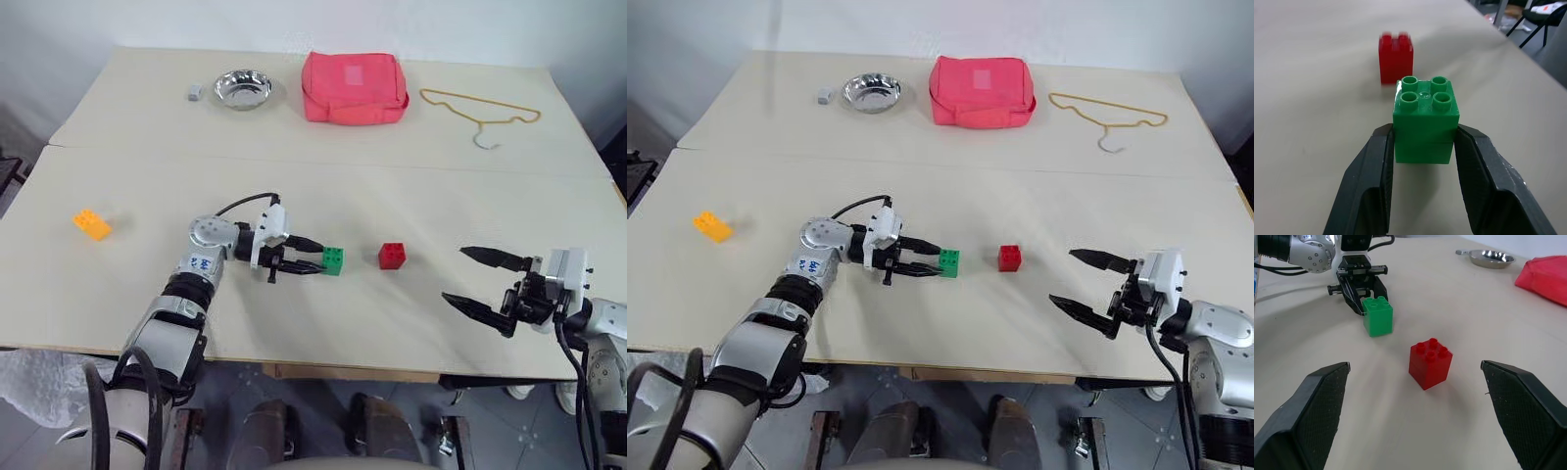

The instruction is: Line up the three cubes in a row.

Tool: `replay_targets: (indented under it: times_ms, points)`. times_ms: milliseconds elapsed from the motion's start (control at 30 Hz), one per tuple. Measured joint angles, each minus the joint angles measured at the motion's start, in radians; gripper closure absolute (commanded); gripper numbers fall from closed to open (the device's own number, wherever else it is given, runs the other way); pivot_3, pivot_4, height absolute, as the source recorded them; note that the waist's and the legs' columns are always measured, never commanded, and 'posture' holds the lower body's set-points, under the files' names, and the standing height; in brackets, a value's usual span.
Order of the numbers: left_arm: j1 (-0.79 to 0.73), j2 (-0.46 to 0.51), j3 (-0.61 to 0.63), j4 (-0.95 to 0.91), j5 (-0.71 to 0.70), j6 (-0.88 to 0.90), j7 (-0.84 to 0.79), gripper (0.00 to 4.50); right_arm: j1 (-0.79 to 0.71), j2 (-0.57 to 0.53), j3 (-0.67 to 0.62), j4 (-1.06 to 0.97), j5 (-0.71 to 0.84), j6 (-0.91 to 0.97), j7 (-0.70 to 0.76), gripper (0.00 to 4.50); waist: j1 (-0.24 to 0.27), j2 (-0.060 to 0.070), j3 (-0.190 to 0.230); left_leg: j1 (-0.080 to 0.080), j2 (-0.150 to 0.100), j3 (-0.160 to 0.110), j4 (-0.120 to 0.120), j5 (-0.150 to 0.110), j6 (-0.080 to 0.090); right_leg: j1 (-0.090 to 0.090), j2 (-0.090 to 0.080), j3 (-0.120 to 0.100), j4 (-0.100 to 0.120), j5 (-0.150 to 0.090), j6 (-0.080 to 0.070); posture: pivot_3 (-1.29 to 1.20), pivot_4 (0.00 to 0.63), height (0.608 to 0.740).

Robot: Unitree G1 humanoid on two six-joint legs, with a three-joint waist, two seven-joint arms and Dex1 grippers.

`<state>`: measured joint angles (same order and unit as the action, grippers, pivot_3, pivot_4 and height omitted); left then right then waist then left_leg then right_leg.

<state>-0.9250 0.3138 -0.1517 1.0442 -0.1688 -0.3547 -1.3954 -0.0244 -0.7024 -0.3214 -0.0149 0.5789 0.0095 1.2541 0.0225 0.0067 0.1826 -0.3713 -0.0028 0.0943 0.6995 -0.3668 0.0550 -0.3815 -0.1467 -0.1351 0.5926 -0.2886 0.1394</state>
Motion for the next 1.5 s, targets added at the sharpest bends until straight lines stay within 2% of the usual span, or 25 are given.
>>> replay_targets:
  times_ms: [267, 400, 600, 700, 833, 933, 1033, 1067, 1100, 1233, 1400, 1500]
  points:
    - [-0.037, 0.008, 0.036, 0.076, 0.024, -0.027, 0.003, 3.06, 0.0, 0.001, 0.003, -0.011, 0.001, 0.006, -0.006, 0.0, 0.001, 0.0, 0.0, 0.0, 0.0, 0.0, 0.0, 0.0, 0.0, 0.0, 0.0, 0.0, 0.0, 0.0, 0.0, 0.0, 0.15, 0.74]
    - [-0.054, 0.017, 0.053, 0.112, 0.04, -0.018, -0.018, 1.66, -0.002, 0.006, 0.017, -0.01, 0.001, 0.012, 0.001, 0.0, 0.001, 0.0, 0.0, 0.0, 0.0, 0.0, 0.0, 0.0, 0.0, 0.0, 0.0, 0.0, 0.0, 0.0, 0.0, 0.0, 0.15, 0.74]
    - [-0.069, 0.027, 0.119, 0.107, 0.026, -0.005, -0.013, 0.01, -0.046, 0.006, 0.048, 0.02, 0.0, 0.014, 0.025, 0.0, 0.0, -0.001, 0.001, 0.0, 0.0, -0.001, 0.0, 0.0, 0.0, 0.0, 0.0, 0.0, 0.0, 0.0, 0.0, 0.0, 0.15, 0.74]
    - [-0.048, 0.074, 0.169, 0.029, -0.016, 0.019, -0.025, 0.01, -0.08, 0.012, 0.063, 0.026, 0.002, 0.019, 0.036, 0.0, -0.005, -0.001, 0.001, 0.0, 0.0, -0.001, 0.0, 0.0, 0.0, -0.001, 0.0, 0.0, 0.001, 0.0, 0.0, 0.0, 0.15, 0.74]
    - [0.122, 0.138, 0.236, -0.235, -0.095, 0.123, 0.01, 0.01, -0.164, 0.043, 0.104, 0.061, -0.022, 0.026, 0.007, 0.0, -0.027, -0.001, 0.0, 0.0, 0.001, -0.001, 0.0, 0.0, 0.0, -0.001, -0.001, 0.0, 0.001, 0.0, 0.0, 0.0, 0.15, 0.74]
    - [0.29, 0.164, 0.319, -0.453, -0.146, 0.218, 0.148, 0.01, -0.227, 0.078, 0.142, 0.08, -0.036, 0.032, -0.008, 0.0, -0.027, -0.001, 0.001, 0.0, 0.001, -0.002, 0.0, 0.0, 0.0, -0.001, -0.001, 0.0, 0.002, 0.0, 0.0, 0.0, 0.15, 0.74]
    - [0.525, 0.176, 0.526, -0.719, -0.221, 0.308, 0.404, 0.01, -0.29, 0.124, 0.2, 0.077, -0.026, 0.056, 0.013, 0.0, -0.042, -0.001, 0.0, 0.001, 0.001, -0.004, -0.001, 0.0, 0.0, -0.001, -0.002, 0.001, 0.002, 0.0, 0.0, 0.0, 0.15, 0.74]
    - [0.571, 0.174, 0.57, -0.755, -0.227, 0.313, 0.454, 0.01, -0.299, 0.14, 0.207, 0.075, -0.025, 0.048, 0.018, 0.0, -0.046, -0.001, 0.0, 0.001, 0.001, -0.004, -0.001, 0.0, 0.0, -0.001, -0.002, 0.001, 0.003, 0.0, 0.0, 0.0, 0.15, 0.74]
    - [0.655, 0.161, 0.643, -0.816, -0.226, 0.31, 0.563, 0.01, -0.315, 0.164, 0.224, 0.081, -0.027, 0.031, 0.026, 0.0, -0.047, -0.001, 0.0, 0.001, 0.001, -0.005, -0.001, 0.0, 0.0, 0.0, -0.002, 0.001, 0.003, 0.0, 0.0, 0.0, 0.15, 0.74]
    - [0.814, 0.086, 0.814, -0.887, -0.235, 0.311, 0.831, 0.01, -0.341, 0.178, 0.258, 0.093, -0.031, 0.011, 0.062, 0.0, -0.025, -0.001, 0.0, 0.002, 0.0, -0.007, 0.001, 0.0, 0.0, 0.004, -0.003, 0.001, 0.0, 0.0, 0.0, 0.0, 0.15, 0.74]
    - [0.988, -0.001, 0.959, -0.969, -0.273, 0.312, 1.033, 0.01, -0.346, 0.18, 0.283, 0.094, -0.031, 0.001, 0.099, 0.0, -0.013, -0.002, 0.0, 0.002, -0.001, -0.009, 0.001, -0.001, 0.0, 0.005, -0.005, 0.002, 0.0, 0.0, 0.0, 0.0, 0.15, 0.74]
    - [1.026, -0.037, 1.005, -1.018, -0.304, 0.315, 1.131, 0.01, -0.346, 0.179, 0.284, 0.094, -0.03, 0.0, 0.111, 0.0, -0.008, -0.002, 0.0, 0.002, -0.001, -0.009, 0.001, -0.001, 0.0, 0.005, -0.004, 0.002, 0.0, 0.0, 0.0, 0.0, 0.15, 0.74]
